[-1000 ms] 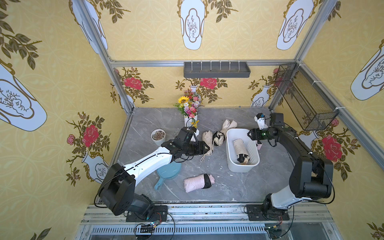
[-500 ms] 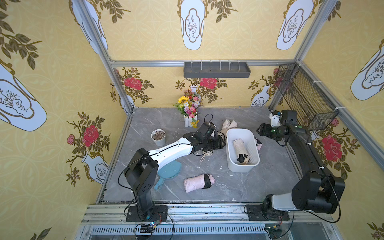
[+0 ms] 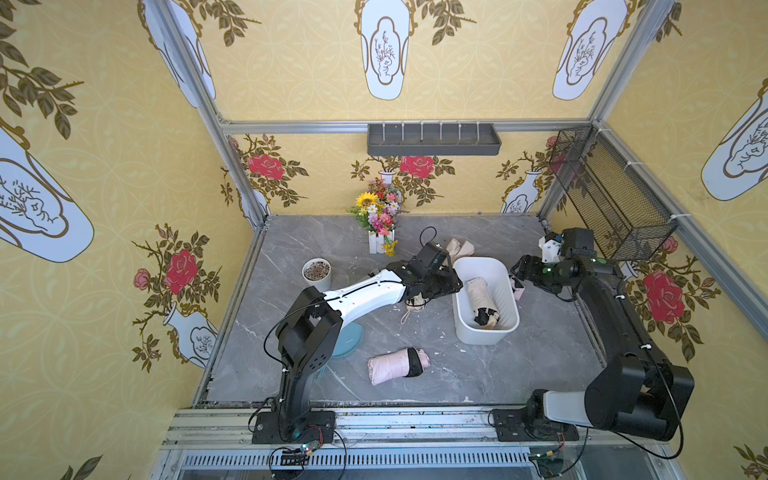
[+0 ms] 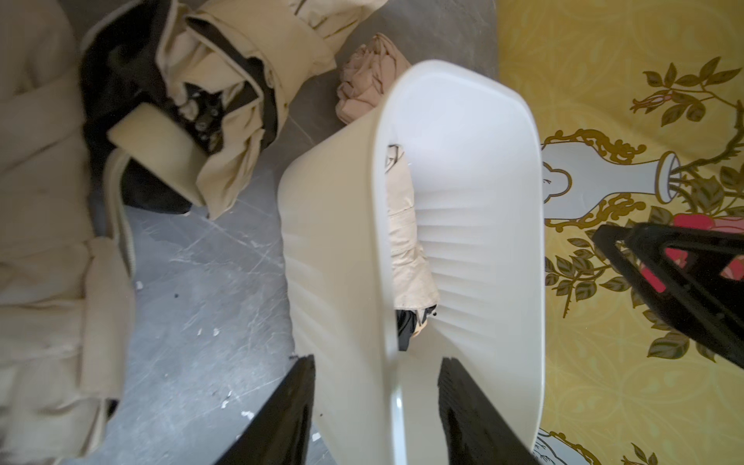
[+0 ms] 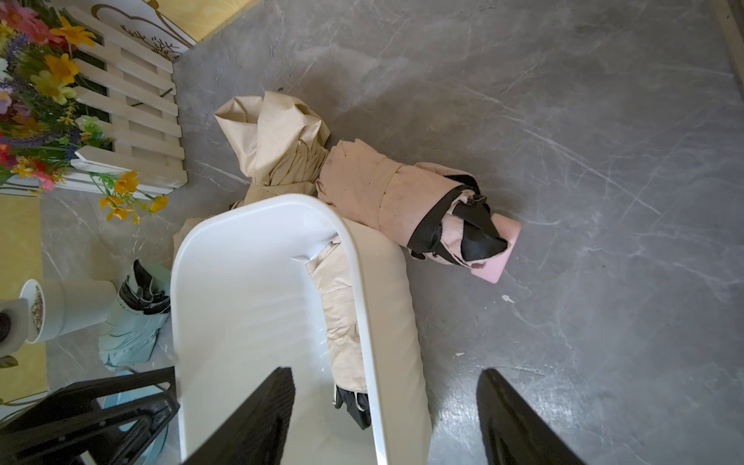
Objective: Put the umbrella into the storage box
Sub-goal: Adjust the storage box at the center of the board.
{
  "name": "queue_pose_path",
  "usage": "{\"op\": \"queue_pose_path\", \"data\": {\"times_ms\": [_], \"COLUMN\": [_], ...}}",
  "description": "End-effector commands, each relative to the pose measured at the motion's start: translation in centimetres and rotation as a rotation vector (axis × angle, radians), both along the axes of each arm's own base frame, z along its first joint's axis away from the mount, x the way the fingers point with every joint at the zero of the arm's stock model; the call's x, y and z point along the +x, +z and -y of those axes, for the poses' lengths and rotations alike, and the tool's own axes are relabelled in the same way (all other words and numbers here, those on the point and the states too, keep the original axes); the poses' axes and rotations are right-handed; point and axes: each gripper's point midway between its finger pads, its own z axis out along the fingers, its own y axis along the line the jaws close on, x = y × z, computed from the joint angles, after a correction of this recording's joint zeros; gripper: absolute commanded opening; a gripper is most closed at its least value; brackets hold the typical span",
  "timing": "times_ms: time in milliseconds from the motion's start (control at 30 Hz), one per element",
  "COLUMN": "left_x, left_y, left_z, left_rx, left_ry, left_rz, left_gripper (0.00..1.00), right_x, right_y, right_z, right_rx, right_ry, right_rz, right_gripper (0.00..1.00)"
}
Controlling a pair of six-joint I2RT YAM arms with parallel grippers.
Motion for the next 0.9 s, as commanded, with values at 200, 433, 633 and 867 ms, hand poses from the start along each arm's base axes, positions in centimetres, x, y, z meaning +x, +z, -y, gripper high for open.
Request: {"op": "queue_pose_path", "data": {"times_ms": [200,433,633,867], "left_x": [-0.3,-0.5,-0.9,-1.3], "left_y": [-2.5,-2.9,-1.8,-1.9], "left_z": [1.4,0.8,0.7,0.9], "left_rx": [0.028,0.058,0.040,0.038], "left_ry": [-0.007,0.005,-0.008,-0.027], "left_rz": [-0.081,-0.092,-0.086,-0.089], "left_gripper": [0.41,0.31,0.25,0.16], "right_x": [-1.2,-1.5,-1.6,-2.0], "right_y": [-0.3,0.3,0.5,0.9], "right_z": [-0.8,-0.7,-0.3,0.4], "right_rx": [0.034,0.030,0.036,0.058], "right_ry": [0.011,0.016,0.016,0.000], "right_rz": [-0.009,-0.001,-0.004,0.007], "right_gripper": [0.76,0.76,0.77,0.77]}}
